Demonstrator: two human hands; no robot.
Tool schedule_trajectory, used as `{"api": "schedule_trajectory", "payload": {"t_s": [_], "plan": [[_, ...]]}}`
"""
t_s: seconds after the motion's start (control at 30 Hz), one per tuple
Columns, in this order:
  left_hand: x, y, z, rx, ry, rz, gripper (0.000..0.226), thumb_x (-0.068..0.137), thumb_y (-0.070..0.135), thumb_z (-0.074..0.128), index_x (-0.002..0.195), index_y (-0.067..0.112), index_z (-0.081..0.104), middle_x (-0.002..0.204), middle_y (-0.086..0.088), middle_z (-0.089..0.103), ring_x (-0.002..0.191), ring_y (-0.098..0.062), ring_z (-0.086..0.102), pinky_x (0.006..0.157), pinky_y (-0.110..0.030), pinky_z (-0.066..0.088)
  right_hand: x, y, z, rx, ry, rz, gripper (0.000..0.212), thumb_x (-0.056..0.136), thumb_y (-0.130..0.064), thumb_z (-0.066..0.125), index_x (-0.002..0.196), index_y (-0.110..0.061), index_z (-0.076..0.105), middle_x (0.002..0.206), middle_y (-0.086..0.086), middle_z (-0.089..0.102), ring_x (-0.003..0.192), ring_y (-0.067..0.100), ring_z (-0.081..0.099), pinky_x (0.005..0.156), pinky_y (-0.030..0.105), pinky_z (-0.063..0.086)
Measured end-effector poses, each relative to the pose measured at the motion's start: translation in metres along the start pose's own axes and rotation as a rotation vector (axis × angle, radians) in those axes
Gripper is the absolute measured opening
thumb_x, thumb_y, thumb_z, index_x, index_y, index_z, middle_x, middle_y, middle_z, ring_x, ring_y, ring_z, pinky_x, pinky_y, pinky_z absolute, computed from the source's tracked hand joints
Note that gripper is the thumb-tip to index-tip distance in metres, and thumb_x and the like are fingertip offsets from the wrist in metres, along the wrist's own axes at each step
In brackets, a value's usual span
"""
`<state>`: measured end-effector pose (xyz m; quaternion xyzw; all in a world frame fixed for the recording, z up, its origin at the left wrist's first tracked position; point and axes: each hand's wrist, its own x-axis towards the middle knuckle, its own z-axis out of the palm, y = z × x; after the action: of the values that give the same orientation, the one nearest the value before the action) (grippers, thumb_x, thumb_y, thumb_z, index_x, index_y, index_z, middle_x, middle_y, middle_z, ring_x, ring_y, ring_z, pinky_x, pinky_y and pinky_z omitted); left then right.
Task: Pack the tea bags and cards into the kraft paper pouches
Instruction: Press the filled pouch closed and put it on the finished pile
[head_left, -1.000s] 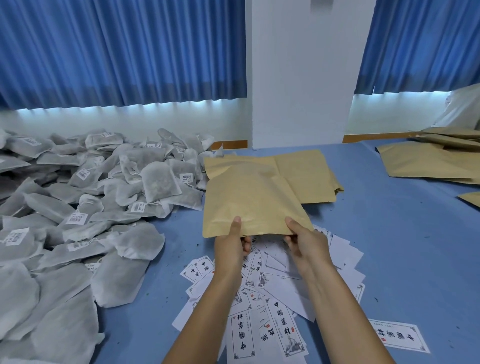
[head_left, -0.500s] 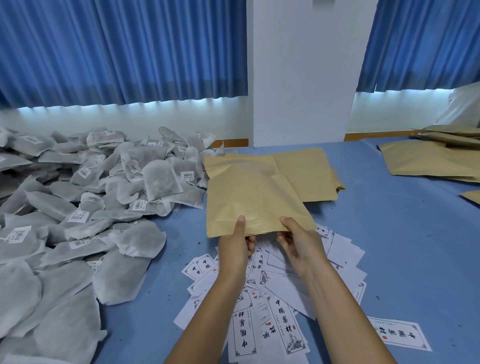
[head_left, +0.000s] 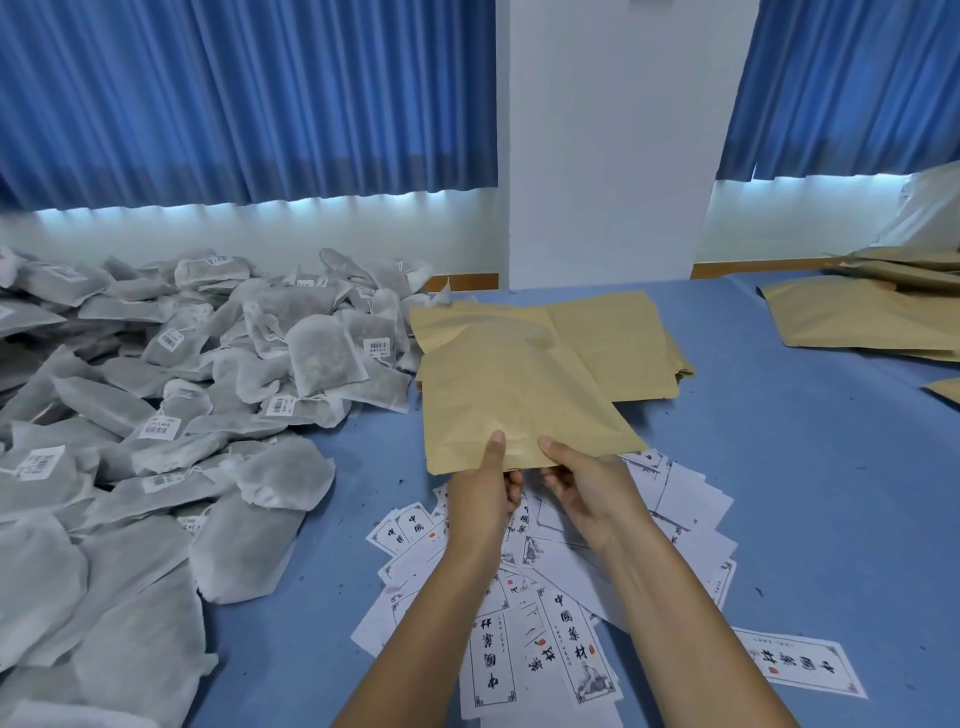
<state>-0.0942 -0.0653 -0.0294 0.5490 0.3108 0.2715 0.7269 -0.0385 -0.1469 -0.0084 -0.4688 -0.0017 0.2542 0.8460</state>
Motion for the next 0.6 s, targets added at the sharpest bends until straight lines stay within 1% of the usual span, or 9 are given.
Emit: {"api": "schedule_trajectory", "payload": {"t_s": [0.07,0.13,0.23,0.27,0.33,0.4,0.47,0.53,0.6], "plan": [[-0.001,-0.001,0.001,0.018,0.000,0.002,0.037,0.096,0.036,0.050,0.067,0.015,0.059,0.046,0.006,0.053,0.038,-0.006,0.044,0.042,-0.019,0.036,0.001,-0.001,-0.001,0.007,0.011,-0.008,0.015,0.084,0.011,0.061,0.087,-0.004,0.063,0.079,0.006,0.067,0.062,0.014,0.061,0.050,0.016,0.050],[-0.001,0.000,0.001,0.023,0.001,0.007,0.038,0.096,0.037,0.050,0.066,0.015,0.059,0.046,0.006,0.053,0.038,-0.006,0.043,0.041,-0.019,0.035,0.001,-0.001,-0.002,0.008,0.009,-0.003,0.013,0.084,0.009,0.062,0.090,-0.002,0.063,0.081,0.007,0.066,0.065,0.015,0.060,0.051,0.016,0.051],[-0.002,0.001,0.001,0.023,-0.001,-0.002,0.041,0.096,0.038,0.050,0.061,0.017,0.058,0.045,0.005,0.052,0.037,-0.007,0.042,0.045,-0.023,0.035,-0.001,0.001,-0.001,-0.006,-0.023,0.021,0.013,0.084,0.005,0.065,0.096,0.000,0.063,0.079,0.008,0.067,0.059,0.013,0.062,0.053,0.017,0.053],[-0.002,0.001,0.001,0.027,-0.004,-0.002,0.042,0.095,0.038,0.051,0.059,0.018,0.057,0.044,0.005,0.051,0.037,-0.007,0.042,0.046,-0.024,0.035,-0.001,0.002,-0.001,-0.008,-0.037,0.022,0.012,0.084,0.005,0.065,0.094,-0.001,0.063,0.078,0.007,0.068,0.057,0.012,0.063,0.053,0.018,0.053],[-0.004,0.001,0.001,0.052,-0.021,-0.010,0.044,0.094,0.038,0.053,0.056,0.018,0.056,0.044,0.005,0.049,0.038,-0.009,0.041,0.045,-0.023,0.034,-0.001,0.001,-0.001,-0.019,-0.047,0.008,0.013,0.084,0.007,0.064,0.089,-0.005,0.064,0.076,0.003,0.069,0.061,0.011,0.064,0.055,0.018,0.052],[-0.005,0.002,0.001,0.069,-0.042,-0.025,0.042,0.093,0.039,0.055,0.058,0.016,0.054,0.044,0.005,0.047,0.037,-0.009,0.037,0.043,-0.021,0.031,0.000,-0.001,-0.002,-0.033,-0.031,-0.016,0.017,0.083,0.009,0.063,0.084,-0.008,0.064,0.073,0.000,0.070,0.064,0.012,0.061,0.054,0.018,0.049],[-0.005,0.007,-0.003,0.018,0.000,-0.036,0.036,0.091,0.036,0.058,0.063,0.014,0.054,0.044,0.005,0.046,0.036,-0.009,0.036,0.041,-0.021,0.030,0.002,-0.003,-0.004,-0.035,-0.005,-0.041,0.017,0.083,0.009,0.064,0.084,-0.008,0.064,0.071,0.000,0.069,0.060,0.012,0.057,0.051,0.017,0.047],[-0.003,0.013,-0.010,-0.016,0.062,-0.002,0.031,0.090,0.033,0.059,0.068,0.012,0.053,0.046,0.004,0.045,0.036,-0.010,0.037,0.040,-0.023,0.031,0.005,-0.006,-0.007,-0.057,0.019,-0.039,0.011,0.082,0.006,0.067,0.084,-0.005,0.064,0.072,0.004,0.066,0.056,0.013,0.054,0.049,0.018,0.047],[-0.002,0.016,-0.015,0.026,0.079,0.051,0.031,0.091,0.031,0.059,0.069,0.011,0.054,0.048,0.002,0.047,0.039,-0.011,0.038,0.041,-0.024,0.032,0.006,-0.008,-0.010,-0.064,0.029,-0.011,0.008,0.081,0.002,0.070,0.082,-0.003,0.065,0.072,0.007,0.064,0.053,0.014,0.054,0.050,0.018,0.049]]}}
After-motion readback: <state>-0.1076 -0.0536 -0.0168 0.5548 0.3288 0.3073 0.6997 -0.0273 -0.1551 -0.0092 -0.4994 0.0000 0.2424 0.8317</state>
